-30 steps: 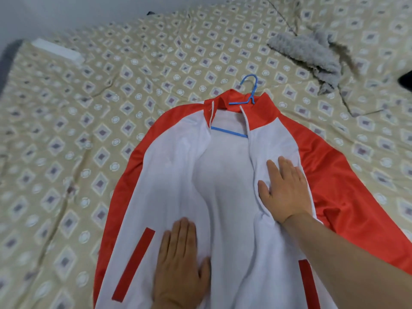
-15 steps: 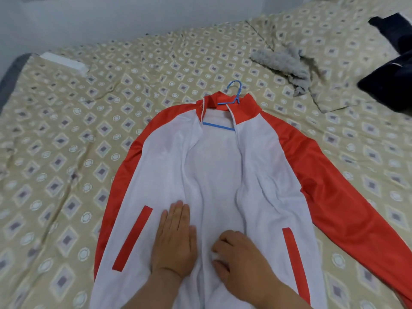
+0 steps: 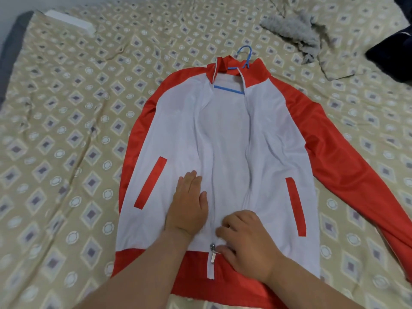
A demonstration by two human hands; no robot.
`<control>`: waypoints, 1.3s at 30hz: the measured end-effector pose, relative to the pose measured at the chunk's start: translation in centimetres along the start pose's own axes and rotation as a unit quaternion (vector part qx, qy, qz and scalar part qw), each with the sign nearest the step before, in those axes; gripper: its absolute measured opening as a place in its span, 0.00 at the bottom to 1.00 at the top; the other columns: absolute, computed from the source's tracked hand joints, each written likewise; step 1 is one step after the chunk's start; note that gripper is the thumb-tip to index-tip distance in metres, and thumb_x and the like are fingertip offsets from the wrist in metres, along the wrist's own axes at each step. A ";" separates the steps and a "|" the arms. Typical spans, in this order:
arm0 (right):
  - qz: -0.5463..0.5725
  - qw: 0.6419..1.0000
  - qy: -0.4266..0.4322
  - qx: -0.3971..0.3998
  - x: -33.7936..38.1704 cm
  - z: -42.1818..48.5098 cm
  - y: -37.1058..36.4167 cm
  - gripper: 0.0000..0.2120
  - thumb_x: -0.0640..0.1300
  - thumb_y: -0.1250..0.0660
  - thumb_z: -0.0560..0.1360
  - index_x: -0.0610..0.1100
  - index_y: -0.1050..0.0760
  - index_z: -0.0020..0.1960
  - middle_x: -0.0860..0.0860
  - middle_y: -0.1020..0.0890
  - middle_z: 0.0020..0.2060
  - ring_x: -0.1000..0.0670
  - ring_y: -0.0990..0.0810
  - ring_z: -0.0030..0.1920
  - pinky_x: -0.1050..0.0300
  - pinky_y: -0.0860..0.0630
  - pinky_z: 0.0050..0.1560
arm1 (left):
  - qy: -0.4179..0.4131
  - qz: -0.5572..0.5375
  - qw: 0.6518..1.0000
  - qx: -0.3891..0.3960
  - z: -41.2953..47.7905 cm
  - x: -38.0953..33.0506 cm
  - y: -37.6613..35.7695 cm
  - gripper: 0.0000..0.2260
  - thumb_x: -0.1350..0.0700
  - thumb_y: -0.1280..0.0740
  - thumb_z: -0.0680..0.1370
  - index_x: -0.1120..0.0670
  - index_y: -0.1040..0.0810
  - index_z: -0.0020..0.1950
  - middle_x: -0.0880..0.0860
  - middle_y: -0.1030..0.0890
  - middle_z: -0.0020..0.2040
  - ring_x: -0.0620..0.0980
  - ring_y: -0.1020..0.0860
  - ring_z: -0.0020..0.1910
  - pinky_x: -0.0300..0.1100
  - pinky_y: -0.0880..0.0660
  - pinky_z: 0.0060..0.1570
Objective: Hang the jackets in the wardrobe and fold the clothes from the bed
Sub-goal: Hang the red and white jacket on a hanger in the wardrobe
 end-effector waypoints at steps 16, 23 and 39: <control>0.021 0.998 0.027 -0.050 3.8 -1.9 -1.7 0.03 0.44 0.29 0.75 0.45 0.21 0.45 0.48 0.22 0.47 0.47 0.24 0.47 0.52 0.30 0.63 | -0.047 0.128 0.989 -0.056 -9.6 0.1 0.2 0.21 0.57 0.43 0.77 0.64 0.22 0.65 0.63 0.24 0.67 0.61 0.25 0.67 0.50 0.45 0.74; 0.033 0.999 0.015 0.006 3.4 -2.4 -1.6 0.07 0.45 0.32 0.75 0.43 0.18 0.49 0.47 0.23 0.49 0.47 0.24 0.51 0.49 0.39 0.75 | -0.021 0.149 0.988 -0.022 -10.8 -0.2 0.8 0.23 0.54 0.43 0.77 0.63 0.26 0.69 0.62 0.27 0.70 0.60 0.28 0.71 0.53 0.43 0.74; -0.097 0.990 0.070 -0.075 1.5 1.6 0.2 0.10 0.33 0.43 0.72 0.39 0.24 0.39 0.43 0.25 0.36 0.42 0.26 0.37 0.47 0.28 0.44 | -0.019 0.195 0.979 0.058 -14.3 -0.4 -0.3 0.38 0.38 0.45 0.77 0.64 0.40 0.78 0.63 0.39 0.78 0.60 0.39 0.77 0.54 0.48 0.75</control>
Point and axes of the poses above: each hand's wrist, its own z-axis towards the middle knuckle, its own y-axis out of the back of the hand, x = y × z, the point moved 5 cm from there along z, towards the middle knuckle
